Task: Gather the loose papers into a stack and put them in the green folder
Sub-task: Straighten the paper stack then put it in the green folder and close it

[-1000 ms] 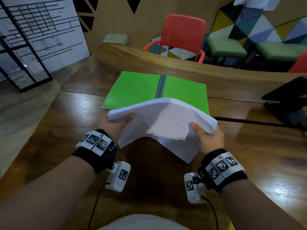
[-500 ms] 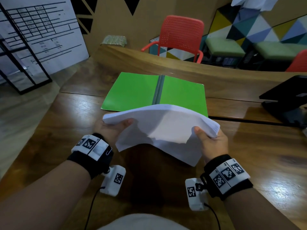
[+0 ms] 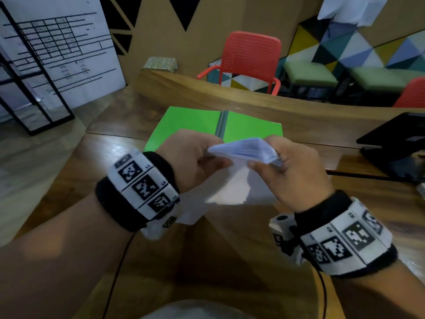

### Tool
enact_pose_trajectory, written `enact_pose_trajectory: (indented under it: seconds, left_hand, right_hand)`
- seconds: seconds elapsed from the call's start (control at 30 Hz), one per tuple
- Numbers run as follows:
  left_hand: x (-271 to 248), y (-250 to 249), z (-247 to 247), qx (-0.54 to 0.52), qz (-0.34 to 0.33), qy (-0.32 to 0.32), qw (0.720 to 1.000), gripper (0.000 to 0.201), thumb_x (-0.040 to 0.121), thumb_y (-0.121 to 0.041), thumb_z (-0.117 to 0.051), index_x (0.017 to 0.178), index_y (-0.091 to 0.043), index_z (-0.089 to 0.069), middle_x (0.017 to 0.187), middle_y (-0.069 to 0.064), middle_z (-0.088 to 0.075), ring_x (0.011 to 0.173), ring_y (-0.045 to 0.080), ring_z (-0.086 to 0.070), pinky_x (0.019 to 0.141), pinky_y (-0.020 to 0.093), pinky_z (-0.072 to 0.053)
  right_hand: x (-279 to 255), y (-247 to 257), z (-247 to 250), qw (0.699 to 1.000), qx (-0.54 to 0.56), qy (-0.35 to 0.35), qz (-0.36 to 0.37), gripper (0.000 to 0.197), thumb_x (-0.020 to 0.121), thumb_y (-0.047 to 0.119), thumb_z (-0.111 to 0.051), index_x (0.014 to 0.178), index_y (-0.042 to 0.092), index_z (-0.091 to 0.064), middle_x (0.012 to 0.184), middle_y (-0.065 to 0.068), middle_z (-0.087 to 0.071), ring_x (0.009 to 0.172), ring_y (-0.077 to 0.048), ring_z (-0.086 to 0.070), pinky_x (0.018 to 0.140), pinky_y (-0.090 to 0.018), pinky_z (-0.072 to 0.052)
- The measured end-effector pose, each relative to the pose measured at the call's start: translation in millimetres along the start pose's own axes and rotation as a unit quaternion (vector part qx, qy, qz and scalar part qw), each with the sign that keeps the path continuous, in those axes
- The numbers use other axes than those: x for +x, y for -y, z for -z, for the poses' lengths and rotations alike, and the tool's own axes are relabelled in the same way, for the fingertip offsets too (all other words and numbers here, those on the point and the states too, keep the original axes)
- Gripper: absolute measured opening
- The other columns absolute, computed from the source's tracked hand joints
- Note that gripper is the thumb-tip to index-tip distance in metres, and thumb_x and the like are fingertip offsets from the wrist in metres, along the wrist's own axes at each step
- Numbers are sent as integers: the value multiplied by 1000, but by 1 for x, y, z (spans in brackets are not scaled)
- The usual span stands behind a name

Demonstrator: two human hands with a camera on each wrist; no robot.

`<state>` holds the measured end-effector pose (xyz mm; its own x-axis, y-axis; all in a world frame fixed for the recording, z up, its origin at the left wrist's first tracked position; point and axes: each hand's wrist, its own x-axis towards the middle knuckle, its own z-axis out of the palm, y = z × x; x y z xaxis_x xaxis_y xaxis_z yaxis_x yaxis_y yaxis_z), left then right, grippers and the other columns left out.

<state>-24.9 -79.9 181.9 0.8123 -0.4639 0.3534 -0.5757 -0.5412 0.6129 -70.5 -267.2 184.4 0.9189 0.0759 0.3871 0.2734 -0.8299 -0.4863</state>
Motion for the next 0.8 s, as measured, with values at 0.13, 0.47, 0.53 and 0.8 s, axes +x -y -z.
enact_pose_trajectory:
  seconds: [0.13, 0.47, 0.53, 0.8]
  left_hand:
    - [-8, 9, 16, -89, 55, -117, 988, 23, 72, -28, -69, 53, -18, -60, 46, -13, -56, 48, 0, -49, 43, 10, -34]
    - [-15, 22, -1, -191, 215, -232, 929, 22, 77, -25, -69, 59, -31, -58, 44, -32, -58, 45, -14, -55, 44, 7, -43]
    - [-23, 26, -17, -199, 256, -241, 915, 22, 79, -26, -68, 59, -29, -58, 45, -33, -59, 46, -15, -56, 44, 7, -43]
    - [-32, 35, -40, -209, 344, -194, 895, 8, 78, -17, -70, 77, -19, -62, 63, -14, -56, 48, -5, -55, 45, 8, -43]
  right_hand:
    - [-1, -47, 4, 984, 86, 27, -151, 18, 79, 27, -71, 82, 10, -68, 80, -16, -71, 77, -29, -64, 70, -42, -51]
    - [-12, -20, -32, 814, 534, -153, -170, 36, 59, 31, -78, 91, 18, -68, 82, 4, -73, 79, -10, -68, 74, -27, -55]
    - [-16, -14, -44, 851, 459, -182, -179, 32, 73, 19, -77, 96, 9, -59, 79, 2, -65, 71, -2, -63, 67, -20, -51]
    - [-15, -7, -43, 880, 412, -167, -168, 30, 75, 25, -74, 79, 25, -44, 63, 11, -59, 53, 8, -54, 51, -8, -42]
